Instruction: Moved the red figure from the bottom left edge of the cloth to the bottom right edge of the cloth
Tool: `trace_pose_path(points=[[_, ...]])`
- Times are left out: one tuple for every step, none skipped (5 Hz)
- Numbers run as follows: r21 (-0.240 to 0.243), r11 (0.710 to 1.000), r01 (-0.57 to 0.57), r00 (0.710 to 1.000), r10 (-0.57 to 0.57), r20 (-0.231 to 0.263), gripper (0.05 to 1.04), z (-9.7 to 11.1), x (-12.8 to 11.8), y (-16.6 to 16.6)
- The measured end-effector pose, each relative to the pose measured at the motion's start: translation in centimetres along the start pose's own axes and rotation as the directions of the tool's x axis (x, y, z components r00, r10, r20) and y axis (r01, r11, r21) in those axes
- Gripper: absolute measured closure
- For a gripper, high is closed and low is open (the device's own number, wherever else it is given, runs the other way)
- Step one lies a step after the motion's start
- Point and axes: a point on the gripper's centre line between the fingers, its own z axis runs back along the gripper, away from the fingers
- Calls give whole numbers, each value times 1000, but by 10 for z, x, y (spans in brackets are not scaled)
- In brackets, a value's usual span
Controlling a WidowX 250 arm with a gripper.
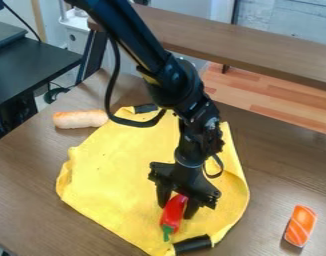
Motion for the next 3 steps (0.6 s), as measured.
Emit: trace_pose_path(points=[[-82,996,-23,1000,24,15,87,31,7,31],[-270,961,-51,998,61,29,84,74,11,60],[-395,916,-76,991,113,72,84,119,10,96]])
